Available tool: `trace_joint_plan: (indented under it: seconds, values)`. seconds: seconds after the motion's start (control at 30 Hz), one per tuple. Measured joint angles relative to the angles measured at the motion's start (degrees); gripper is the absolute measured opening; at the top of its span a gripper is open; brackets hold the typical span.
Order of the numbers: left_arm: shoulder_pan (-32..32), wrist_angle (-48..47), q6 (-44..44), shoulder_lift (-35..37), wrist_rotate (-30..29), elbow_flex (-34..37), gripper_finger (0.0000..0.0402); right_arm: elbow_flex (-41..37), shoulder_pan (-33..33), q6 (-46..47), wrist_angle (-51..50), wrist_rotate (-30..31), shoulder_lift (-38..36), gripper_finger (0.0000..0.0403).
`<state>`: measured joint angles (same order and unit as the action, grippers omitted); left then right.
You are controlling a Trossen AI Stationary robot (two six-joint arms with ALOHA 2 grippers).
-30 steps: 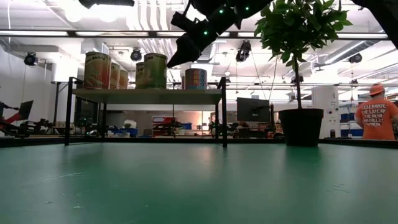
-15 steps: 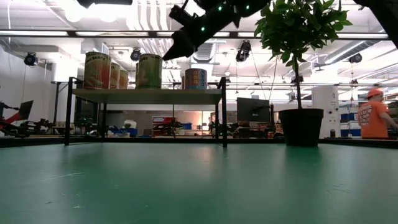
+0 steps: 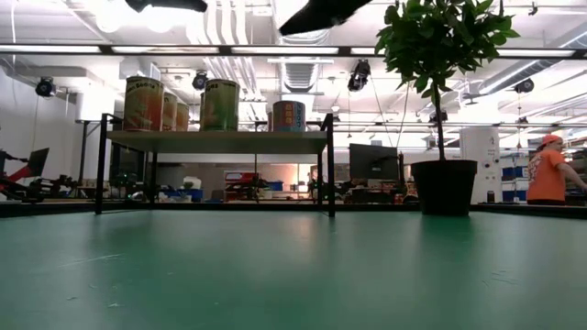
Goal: Pick and place cans onto a shelf
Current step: Put the light green can on the shelf aligned with the light green can
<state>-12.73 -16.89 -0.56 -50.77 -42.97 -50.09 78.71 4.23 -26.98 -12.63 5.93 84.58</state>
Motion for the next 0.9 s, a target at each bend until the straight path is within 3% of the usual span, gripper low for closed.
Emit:
trace_joint_plan:
  seconds: [0.1, 0.23, 0.47, 0.57, 0.77, 0.9]
  values:
    - [1.1, -2.0, -0.4, -2.0, 0.0, -3.8, 0.0, -6.0, -1.7, 0.0, 2.4, 0.2, -4.6, 0.0009]
    - [4.9, -11.3, -0.9, -5.7, 1.0, -10.9, 0.0, -12.2, -3.0, 1.3, 4.7, 0.1, -9.9, 0.0009]
    - [18.3, -24.2, -2.0, -13.8, 13.4, -22.3, 0.0, -20.5, -3.2, 1.9, 9.4, 0.2, -16.2, 0.0009]
    - [23.9, -29.7, -2.4, -17.3, 15.3, -26.5, 0.0, -22.0, -3.2, 0.3, 10.5, 0.1, -18.3, 0.0009]
    - [32.2, -34.8, -4.1, -22.0, 16.1, -28.7, 0.0, -23.7, -3.1, -0.6, 9.9, 0.2, -21.0, 0.0009]
    - [33.9, -35.0, -4.4, -23.9, 18.9, -28.5, 0.0, -25.1, -3.1, -1.4, 9.9, 0.2, -22.6, 0.0009]
